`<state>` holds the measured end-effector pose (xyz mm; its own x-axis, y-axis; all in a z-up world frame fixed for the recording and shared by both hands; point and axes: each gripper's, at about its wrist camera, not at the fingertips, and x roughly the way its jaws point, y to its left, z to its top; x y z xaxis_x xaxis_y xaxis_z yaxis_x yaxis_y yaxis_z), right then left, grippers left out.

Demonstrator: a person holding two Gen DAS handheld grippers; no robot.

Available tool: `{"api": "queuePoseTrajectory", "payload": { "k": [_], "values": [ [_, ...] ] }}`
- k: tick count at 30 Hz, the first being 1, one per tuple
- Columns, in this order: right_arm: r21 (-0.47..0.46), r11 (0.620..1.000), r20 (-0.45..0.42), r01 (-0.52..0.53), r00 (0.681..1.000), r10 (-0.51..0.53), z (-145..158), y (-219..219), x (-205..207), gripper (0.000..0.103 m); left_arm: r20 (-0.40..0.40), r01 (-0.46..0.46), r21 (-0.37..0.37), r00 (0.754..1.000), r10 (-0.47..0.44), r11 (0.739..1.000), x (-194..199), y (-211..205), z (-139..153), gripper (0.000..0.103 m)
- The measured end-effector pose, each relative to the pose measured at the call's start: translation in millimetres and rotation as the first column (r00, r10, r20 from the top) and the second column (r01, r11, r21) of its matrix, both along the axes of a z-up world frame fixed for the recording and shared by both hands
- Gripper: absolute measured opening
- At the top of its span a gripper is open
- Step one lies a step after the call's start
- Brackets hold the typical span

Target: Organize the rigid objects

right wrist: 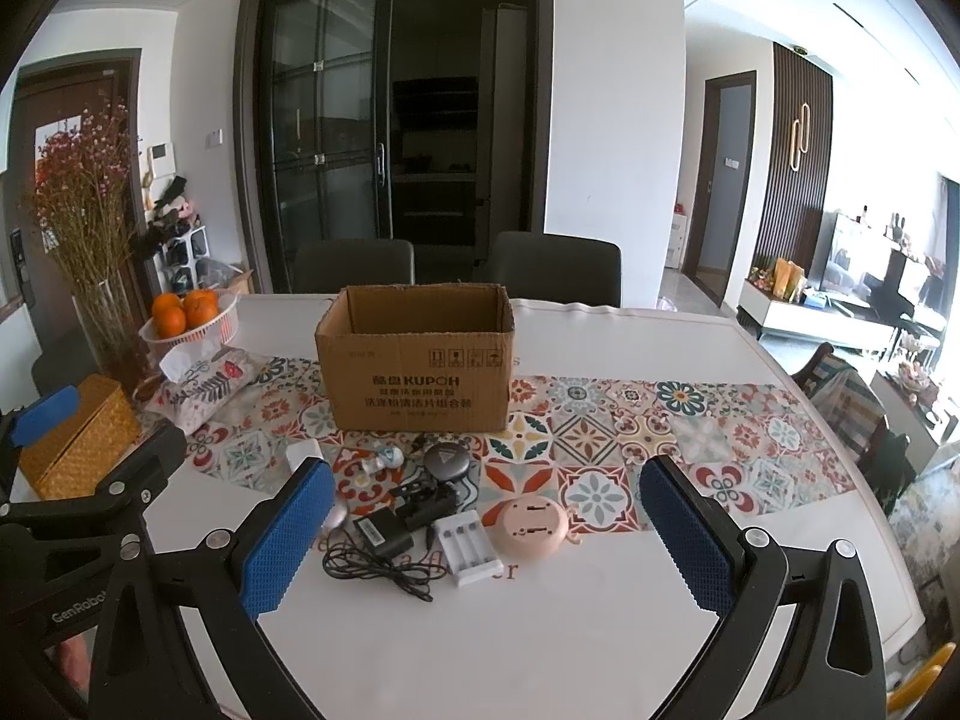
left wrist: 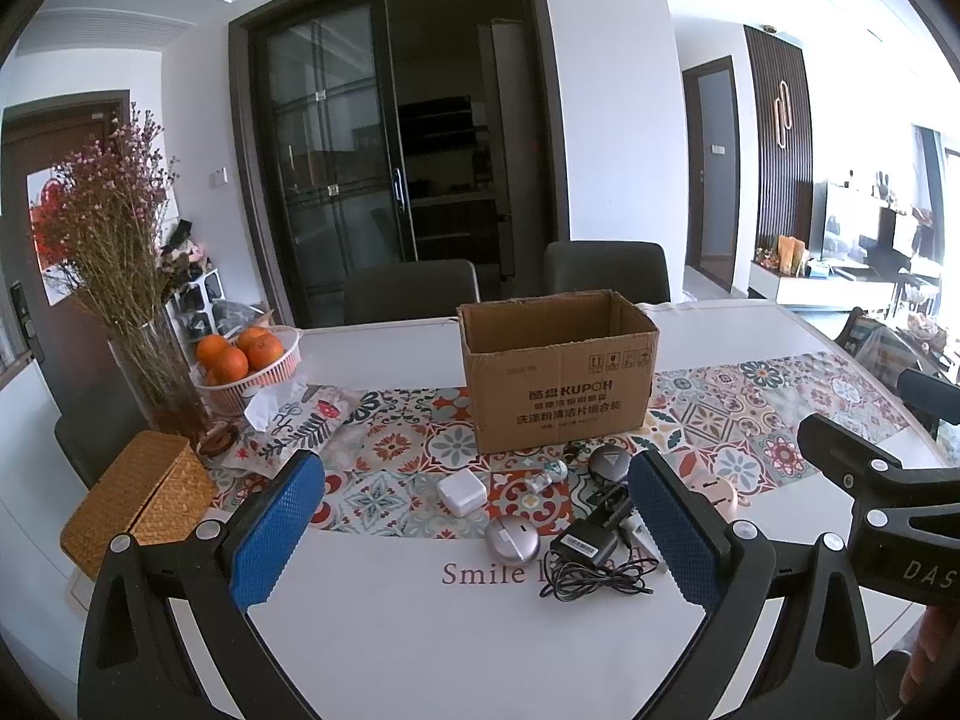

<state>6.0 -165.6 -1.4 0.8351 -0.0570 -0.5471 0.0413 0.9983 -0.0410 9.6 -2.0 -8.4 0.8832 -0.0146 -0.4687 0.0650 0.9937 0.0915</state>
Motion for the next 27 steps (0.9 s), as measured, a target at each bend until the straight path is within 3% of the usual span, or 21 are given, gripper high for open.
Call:
{"api": "queuePoseTrajectory", "payload": {
  "k": [27],
  "values": [
    [0.0,1.0,-0.007,-0.005,1.0,0.005,-9.4,2.6,1.4,0.103,-0.008,0.004,-0.001,1.0,-0.004,1.0,1.6,-2.3,-3.1,0.103]
  ]
}}
